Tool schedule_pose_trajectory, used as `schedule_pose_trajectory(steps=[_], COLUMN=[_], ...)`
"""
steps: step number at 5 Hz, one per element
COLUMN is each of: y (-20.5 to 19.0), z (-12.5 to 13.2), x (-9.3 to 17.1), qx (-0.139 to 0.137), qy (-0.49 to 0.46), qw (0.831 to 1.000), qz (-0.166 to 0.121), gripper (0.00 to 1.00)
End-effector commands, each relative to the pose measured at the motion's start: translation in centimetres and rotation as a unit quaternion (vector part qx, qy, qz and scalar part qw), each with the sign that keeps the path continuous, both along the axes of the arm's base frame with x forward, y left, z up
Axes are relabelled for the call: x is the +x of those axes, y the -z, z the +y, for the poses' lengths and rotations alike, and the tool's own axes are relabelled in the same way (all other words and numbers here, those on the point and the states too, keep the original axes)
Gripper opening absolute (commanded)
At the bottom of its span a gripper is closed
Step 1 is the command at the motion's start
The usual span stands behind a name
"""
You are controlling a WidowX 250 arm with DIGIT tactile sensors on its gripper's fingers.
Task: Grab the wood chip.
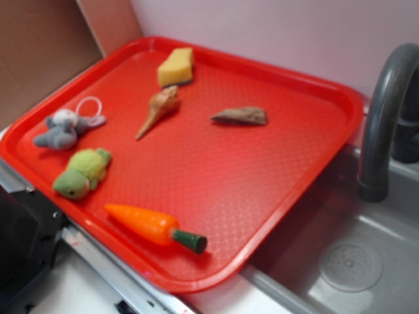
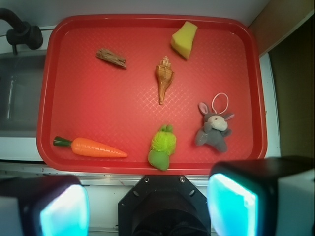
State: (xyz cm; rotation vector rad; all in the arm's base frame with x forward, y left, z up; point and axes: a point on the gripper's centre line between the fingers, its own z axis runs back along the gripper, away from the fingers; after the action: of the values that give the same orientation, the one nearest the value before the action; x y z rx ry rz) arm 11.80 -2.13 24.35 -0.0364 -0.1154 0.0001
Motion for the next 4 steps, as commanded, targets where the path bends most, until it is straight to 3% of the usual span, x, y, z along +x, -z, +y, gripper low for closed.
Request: schedule_pose_trajectory(steps=[1, 2, 3, 4], y=[0.0, 0.7, 1.8, 2.9], z=[0.0, -0.7, -2.1, -4.1], x=[0.0, 4.0, 8.3, 11.6], qx=[0.0, 0.02, 0.08, 0.122], qy=[0.0, 0.121, 0.197, 0.29], qw=[1.0, 0.992, 0.976, 0.946], qz=[0.0, -0.027, -0.053, -0.083], gripper=[1.0, 1.0, 1.0, 1.0])
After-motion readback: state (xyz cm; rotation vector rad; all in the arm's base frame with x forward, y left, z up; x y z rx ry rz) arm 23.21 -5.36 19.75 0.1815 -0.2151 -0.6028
